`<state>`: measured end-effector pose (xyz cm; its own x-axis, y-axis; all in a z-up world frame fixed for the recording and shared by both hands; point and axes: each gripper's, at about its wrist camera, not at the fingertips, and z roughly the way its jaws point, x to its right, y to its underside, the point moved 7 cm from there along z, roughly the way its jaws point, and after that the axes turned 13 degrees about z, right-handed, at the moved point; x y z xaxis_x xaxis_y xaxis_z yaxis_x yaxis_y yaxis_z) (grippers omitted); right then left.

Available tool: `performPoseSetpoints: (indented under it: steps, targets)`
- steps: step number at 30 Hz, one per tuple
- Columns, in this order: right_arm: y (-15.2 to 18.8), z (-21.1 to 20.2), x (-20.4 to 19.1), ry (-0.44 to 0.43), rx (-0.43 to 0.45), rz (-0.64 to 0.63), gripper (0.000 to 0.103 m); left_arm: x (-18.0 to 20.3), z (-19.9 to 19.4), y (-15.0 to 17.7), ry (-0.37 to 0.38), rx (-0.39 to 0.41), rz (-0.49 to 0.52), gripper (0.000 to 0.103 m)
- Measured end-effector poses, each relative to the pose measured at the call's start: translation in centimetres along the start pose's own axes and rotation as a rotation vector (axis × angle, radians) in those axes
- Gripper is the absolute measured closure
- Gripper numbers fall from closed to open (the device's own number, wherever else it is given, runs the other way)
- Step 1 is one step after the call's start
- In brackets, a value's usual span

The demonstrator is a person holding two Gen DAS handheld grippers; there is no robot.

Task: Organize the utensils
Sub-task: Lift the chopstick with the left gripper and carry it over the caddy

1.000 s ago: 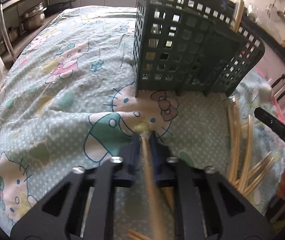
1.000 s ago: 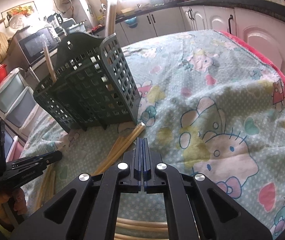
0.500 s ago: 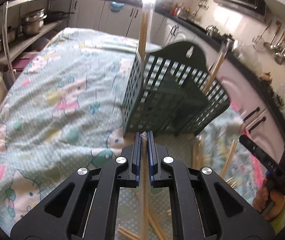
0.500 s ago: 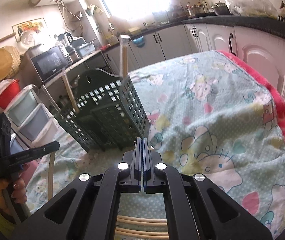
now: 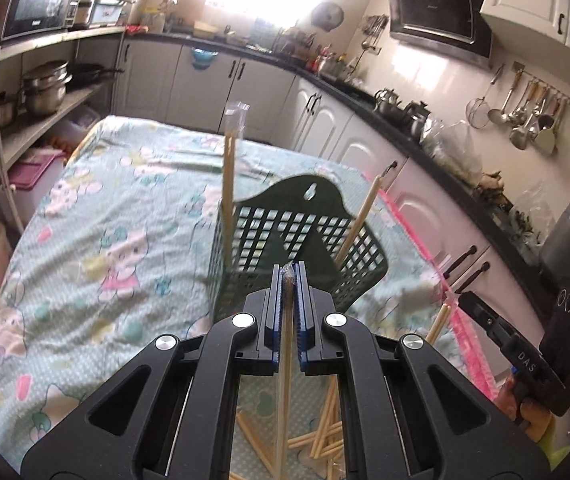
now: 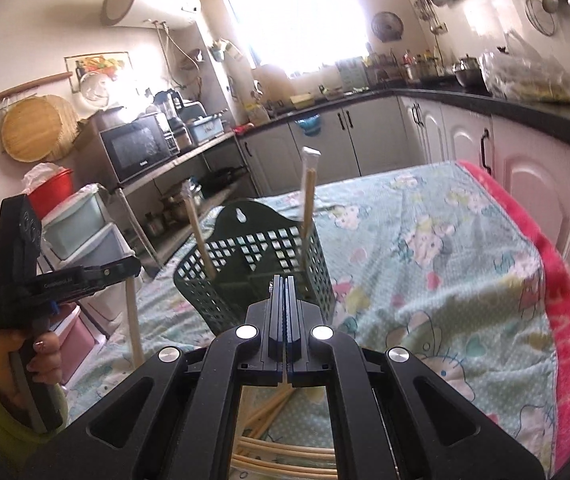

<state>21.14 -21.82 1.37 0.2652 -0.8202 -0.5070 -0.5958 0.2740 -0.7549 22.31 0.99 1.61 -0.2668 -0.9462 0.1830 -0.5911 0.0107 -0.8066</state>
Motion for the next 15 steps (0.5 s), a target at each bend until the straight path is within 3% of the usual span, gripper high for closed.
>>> performPoseSetpoints:
  steps: [15]
  targets:
    - [-2.5, -2.1, -2.3, -0.016, 0.082, -0.049, 0.102, 2.1, -1.3, -4.3, 0.023, 0.091, 0.050, 0.100]
